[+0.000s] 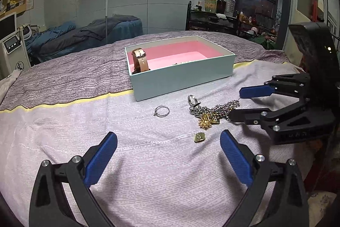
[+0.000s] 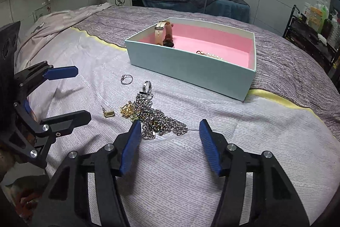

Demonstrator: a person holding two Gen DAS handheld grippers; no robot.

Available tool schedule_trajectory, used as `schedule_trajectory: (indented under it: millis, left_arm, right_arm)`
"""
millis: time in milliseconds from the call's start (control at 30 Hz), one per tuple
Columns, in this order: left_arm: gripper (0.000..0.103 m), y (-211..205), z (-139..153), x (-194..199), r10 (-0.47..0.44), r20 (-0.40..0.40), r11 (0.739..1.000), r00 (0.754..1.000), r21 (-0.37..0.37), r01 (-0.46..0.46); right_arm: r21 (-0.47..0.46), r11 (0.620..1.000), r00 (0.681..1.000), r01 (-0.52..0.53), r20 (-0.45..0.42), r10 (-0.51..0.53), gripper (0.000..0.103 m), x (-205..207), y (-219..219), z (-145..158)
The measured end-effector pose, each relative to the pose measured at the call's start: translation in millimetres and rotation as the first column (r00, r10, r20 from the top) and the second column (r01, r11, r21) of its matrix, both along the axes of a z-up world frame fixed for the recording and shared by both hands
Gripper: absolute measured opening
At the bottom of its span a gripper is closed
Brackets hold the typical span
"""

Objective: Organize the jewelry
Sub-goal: 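Withdraw both grippers from the box toward the silver chain, then grasp the silver chain with the right gripper while the left gripper also grips it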

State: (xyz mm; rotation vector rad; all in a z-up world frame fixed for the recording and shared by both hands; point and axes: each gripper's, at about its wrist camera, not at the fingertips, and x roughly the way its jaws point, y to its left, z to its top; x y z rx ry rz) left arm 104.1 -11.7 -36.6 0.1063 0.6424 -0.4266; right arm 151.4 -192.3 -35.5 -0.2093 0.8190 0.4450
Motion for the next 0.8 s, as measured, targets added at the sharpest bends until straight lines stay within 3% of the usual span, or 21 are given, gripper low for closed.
schedule_trajectory:
  millis: [100, 167, 233, 433, 700, 800]
  left_arm:
    - [0.095, -6, 1, -2, -0.024, 0.011, 1.0, 1.0, 0.017, 0.024]
    - [0.095, -9, 0, -2, -0.033, 0.007, 0.999, 0.999, 0.025, 0.032]
    - [0.092, -11, -1, -2, -0.046, 0.005, 0.999, 0.999, 0.026, 0.046]
    - [0.085, -27, 3, 0, -0.102, 0.022, 0.994, 0.995, 0.043, 0.101]
    - [0.075, -71, 6, 15, -0.219, 0.031, 0.973, 0.975, 0.082, 0.216]
    - [0.061, -87, 6, 22, -0.239, 0.039, 0.967, 0.97, 0.101, 0.234]
  right_arm:
    - [-0.032, 0.999, 1.0, -0.01, -0.024, 0.01, 0.052, 8, 7, -6]
    - [-0.028, 0.999, 1.0, -0.019, -0.025, 0.018, 0.032, 9, 9, -7]
    - [-0.026, 0.999, 0.999, -0.02, -0.026, 0.019, 0.02, 9, 8, -7]
    - [0.001, 1.0, 1.0, -0.004, -0.006, 0.004, 0.019, 1, -2, 3]
    - [0.087, 0.996, 1.0, -0.006, 0.031, 0.003, 0.018, -18, -18, 38]
    - [0.107, 0.994, 0.999, -0.008, 0.04, 0.004, 0.018, -22, -19, 47]
